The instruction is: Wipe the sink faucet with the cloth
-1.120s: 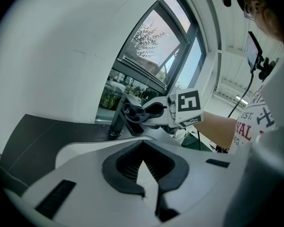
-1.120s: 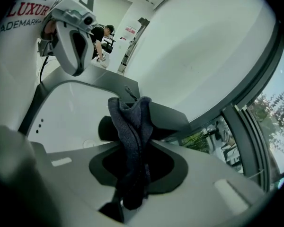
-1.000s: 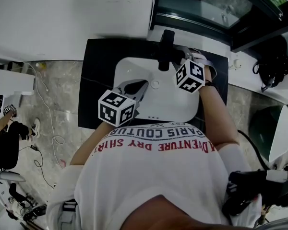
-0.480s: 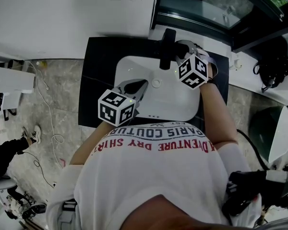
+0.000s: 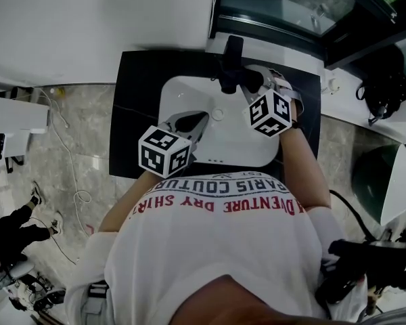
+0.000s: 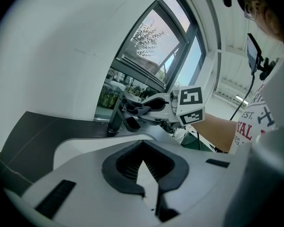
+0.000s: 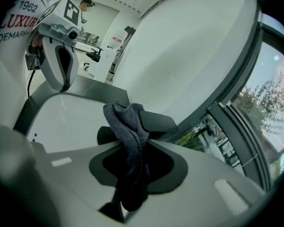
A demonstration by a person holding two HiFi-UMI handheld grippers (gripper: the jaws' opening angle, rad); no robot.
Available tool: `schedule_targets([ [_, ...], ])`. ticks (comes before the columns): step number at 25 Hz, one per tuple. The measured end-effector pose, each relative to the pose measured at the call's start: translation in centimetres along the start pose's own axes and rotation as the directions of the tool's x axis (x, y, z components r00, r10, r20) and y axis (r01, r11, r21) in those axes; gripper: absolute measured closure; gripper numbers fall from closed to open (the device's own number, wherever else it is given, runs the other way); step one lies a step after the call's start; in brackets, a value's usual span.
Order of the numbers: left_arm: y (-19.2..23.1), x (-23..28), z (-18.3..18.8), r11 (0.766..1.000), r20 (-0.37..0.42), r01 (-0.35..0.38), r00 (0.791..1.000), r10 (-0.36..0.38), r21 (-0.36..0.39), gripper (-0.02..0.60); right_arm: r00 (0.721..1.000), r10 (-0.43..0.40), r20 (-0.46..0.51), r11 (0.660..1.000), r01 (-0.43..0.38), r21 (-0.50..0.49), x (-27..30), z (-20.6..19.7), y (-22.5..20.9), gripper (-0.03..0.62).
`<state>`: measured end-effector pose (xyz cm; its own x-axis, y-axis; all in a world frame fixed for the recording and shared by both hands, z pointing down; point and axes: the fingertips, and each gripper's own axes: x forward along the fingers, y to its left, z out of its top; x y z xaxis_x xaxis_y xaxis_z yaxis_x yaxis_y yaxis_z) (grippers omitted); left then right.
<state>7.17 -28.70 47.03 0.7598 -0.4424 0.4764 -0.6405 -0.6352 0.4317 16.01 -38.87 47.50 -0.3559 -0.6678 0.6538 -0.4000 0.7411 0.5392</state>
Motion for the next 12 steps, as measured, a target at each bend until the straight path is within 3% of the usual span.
schedule_targets([
  [4,-0.3,0.2,0.1,1.0,0.002,0.005,1.0,-0.005,0.006,0.58,1.0,0.004,0.031,0.999,-0.005,0.034,-0.8,0.2,0.6,0.514],
  [7,-0.3,0.0,0.0,1.0,0.003,0.003,1.0,-0.003,0.008,0.58,0.988,0.001,0.151,0.985,-0.026,0.168,-2.9,1.5,2.2,0.514],
  [10,-0.2,0.0,-0.3,1.0,-0.001,-0.002,1.0,0.002,0.004,0.58,0.941,-0.033,0.336,0.922,-0.101,0.374,-4.3,3.5,4.1,0.515],
  [12,-0.1,0.0,-0.6,1.0,-0.005,-0.007,1.0,0.007,0.001,0.581,0.919,-0.057,0.39,0.883,-0.136,0.45,-4.0,3.8,5.4,0.515],
])
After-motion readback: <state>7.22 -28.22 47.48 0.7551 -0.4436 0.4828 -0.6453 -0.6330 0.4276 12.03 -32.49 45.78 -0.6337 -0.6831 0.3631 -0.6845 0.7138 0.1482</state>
